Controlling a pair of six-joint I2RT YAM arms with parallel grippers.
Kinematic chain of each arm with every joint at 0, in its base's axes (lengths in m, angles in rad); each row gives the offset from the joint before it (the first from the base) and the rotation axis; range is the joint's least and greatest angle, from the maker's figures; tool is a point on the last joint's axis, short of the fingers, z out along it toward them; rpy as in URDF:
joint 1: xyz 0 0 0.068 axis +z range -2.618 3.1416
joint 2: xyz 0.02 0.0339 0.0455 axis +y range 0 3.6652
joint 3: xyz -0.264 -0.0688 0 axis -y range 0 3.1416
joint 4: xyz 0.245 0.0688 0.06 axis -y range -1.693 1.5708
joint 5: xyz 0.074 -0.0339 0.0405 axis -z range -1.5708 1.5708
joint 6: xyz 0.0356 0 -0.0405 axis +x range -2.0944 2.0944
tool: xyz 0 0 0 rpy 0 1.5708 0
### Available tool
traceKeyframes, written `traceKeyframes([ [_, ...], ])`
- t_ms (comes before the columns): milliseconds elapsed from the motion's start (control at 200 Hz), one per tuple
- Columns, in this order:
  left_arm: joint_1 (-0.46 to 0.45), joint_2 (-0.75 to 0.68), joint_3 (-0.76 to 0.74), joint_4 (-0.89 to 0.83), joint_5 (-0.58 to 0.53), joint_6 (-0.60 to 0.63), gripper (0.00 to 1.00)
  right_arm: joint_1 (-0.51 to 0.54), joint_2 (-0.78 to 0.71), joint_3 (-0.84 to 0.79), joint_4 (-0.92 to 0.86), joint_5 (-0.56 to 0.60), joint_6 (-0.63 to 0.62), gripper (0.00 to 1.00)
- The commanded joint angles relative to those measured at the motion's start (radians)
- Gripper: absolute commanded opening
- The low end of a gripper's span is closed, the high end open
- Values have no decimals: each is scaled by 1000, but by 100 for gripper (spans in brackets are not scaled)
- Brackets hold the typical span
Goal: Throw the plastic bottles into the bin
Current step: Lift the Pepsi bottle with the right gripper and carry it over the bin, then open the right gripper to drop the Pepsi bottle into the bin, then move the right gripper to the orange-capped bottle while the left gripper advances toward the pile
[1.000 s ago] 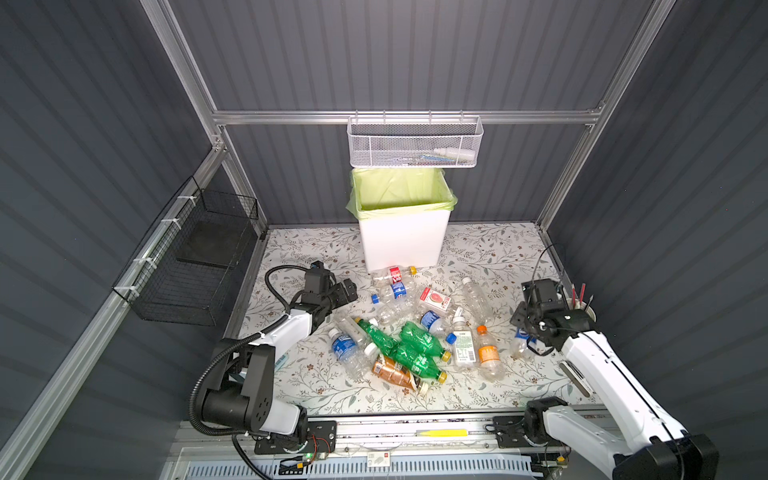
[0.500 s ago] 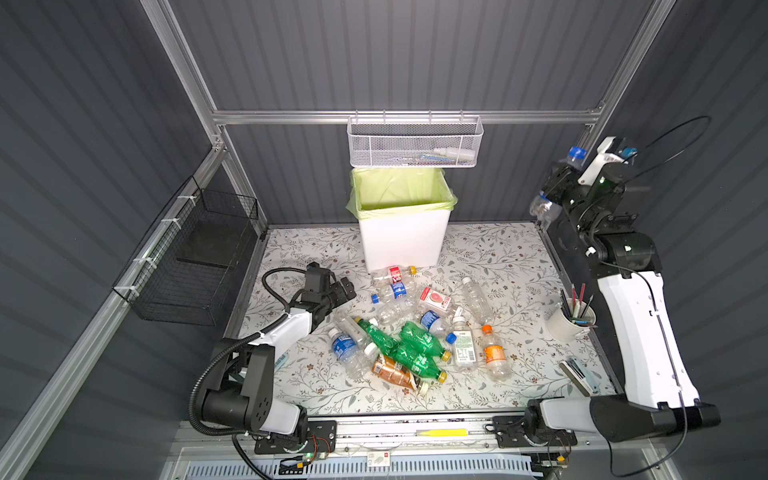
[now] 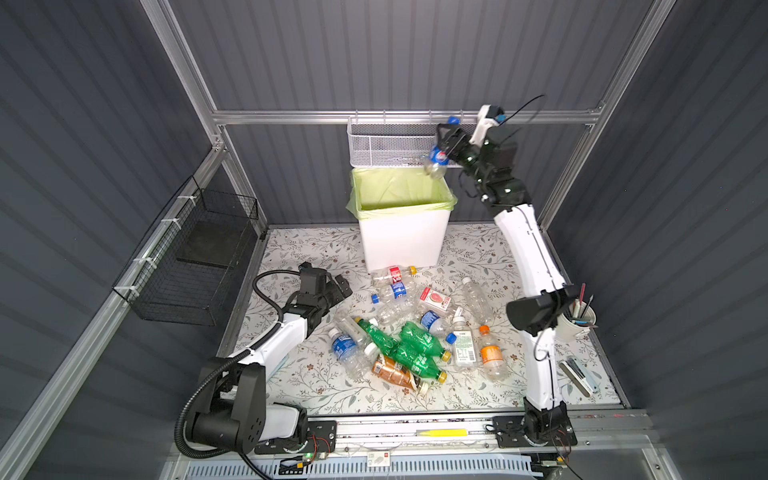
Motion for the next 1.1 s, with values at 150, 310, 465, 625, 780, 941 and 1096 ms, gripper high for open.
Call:
traceKeyframes([
  [150, -16, -116, -12, -130, -83, -18, 100, 10, -403, -482, 193, 56, -66, 99],
  [310, -65, -138, 6, -215, -146, -57, 100, 8, -570, -674, 203, 75, -117, 99],
  [465, -145, -161, 56, -400, -241, -134, 100, -24, -734, -969, 268, 84, -133, 99],
  [625, -176, -190, 86, -556, -224, -231, 100, -86, -886, -1260, 255, 71, -143, 99],
  [780, -214, -219, 86, -655, -210, -303, 100, -136, -1017, -1512, 199, 59, -166, 99],
  [941, -265, -230, 77, -727, -221, -346, 100, -136, -1091, -1691, 15, 71, -174, 99],
  [1096, -300, -254, 65, -749, -257, -365, 100, -104, -1188, -1861, -160, 115, -95, 99],
])
